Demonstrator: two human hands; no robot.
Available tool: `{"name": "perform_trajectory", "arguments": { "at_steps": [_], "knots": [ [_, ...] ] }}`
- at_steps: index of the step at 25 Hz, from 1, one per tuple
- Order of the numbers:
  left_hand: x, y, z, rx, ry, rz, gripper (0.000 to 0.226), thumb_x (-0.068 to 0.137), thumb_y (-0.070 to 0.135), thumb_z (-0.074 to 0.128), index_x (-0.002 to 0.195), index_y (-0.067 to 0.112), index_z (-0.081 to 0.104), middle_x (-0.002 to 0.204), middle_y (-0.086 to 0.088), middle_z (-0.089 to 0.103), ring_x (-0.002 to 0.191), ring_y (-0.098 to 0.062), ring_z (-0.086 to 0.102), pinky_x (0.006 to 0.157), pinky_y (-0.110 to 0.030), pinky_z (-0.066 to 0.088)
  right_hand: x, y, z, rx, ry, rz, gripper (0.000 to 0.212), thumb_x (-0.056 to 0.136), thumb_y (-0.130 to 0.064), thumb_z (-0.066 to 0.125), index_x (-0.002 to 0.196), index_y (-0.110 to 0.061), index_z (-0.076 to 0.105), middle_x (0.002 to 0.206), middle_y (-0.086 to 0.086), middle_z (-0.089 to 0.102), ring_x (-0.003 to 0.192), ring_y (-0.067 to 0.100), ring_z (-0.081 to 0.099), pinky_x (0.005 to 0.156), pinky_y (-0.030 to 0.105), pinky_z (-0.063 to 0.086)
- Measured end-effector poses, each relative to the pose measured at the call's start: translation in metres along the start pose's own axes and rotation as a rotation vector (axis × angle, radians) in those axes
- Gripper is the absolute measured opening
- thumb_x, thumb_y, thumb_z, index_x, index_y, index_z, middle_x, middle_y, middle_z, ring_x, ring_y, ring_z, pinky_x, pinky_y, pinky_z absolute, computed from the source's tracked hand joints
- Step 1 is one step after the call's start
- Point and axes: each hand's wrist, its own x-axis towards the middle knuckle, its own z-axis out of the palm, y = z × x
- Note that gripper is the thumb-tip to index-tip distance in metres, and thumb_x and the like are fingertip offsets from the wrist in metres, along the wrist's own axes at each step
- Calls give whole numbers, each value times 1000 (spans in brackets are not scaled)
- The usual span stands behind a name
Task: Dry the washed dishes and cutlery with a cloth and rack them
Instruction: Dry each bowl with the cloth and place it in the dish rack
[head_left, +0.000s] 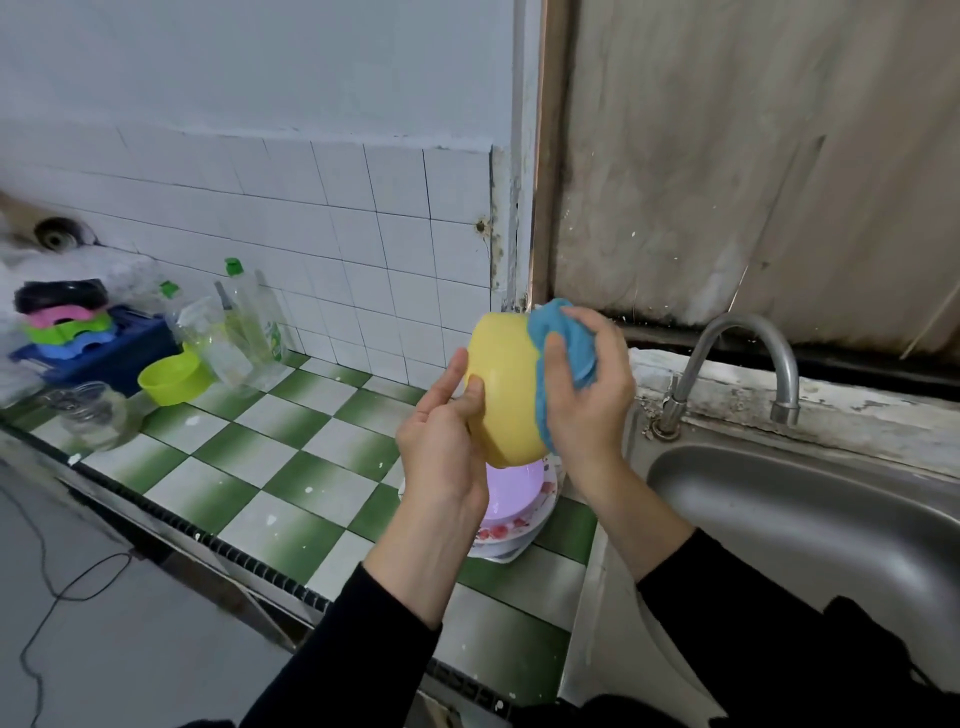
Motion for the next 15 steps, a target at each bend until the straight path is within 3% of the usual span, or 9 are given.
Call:
{"name": "perform_trajectory", "arguments": {
  "at_steps": [1,2,5,7,9,11,13,15],
  "knots": [
    [-2,1,3,-17,25,0,28,91,-7,54,100,17,67,80,1,72,64,-7,67,59,-22,56,0,-3,1,41,69,97,34,88,-31,55,110,-6,62,109,10,63,101,17,60,90,31,49],
    [-2,2,6,-37,55,-6,29,92,-6,53,103,16,67,83,1,71,65,-7,66,58,-22,55,-7,-6,0,24,78,62,35,88,-29,55,112,-3,61,109,12,63,102,18,59,91,28,48],
    [2,7,11,-111,106,-40,30,93,-6,52,109,15,66,89,-1,68,70,-10,65,61,-27,55,-35,4,-5,-122,-31,-294,30,89,-17,57,109,5,60,107,13,60,105,19,55,97,22,41],
    [1,4,11,-95,80,-54,30,92,-6,52,108,16,65,91,-2,68,72,-11,65,66,-29,55,-30,5,-9,-53,55,-80,26,89,-26,56,109,-9,58,106,0,61,99,13,58,90,22,47],
    [-3,1,15,-71,38,-66,30,93,-5,52,106,19,65,93,-1,68,71,-10,67,67,-30,56,-19,0,-6,24,176,108,26,90,-29,55,111,-15,57,106,3,63,99,18,61,87,36,52],
    [-3,4,21,-109,-20,-97,31,96,-2,47,113,19,61,96,-1,67,79,-13,67,77,-36,56,-23,-1,-6,-75,192,-146,29,91,-24,54,115,-8,52,111,16,56,104,24,55,95,34,47],
    [1,11,24,-168,-79,-162,30,99,-1,42,117,16,58,99,-2,65,91,-18,63,95,-45,49,-33,8,-10,-211,131,-481,28,94,-26,52,114,-8,46,116,18,43,108,29,46,103,25,36],
    [1,14,24,-197,-101,-227,27,99,-2,40,108,14,60,98,-4,64,91,-20,62,101,-51,44,-40,17,-15,-237,139,-567,28,95,-30,51,113,-12,40,117,14,36,110,28,43,105,24,32]
  ]
}}
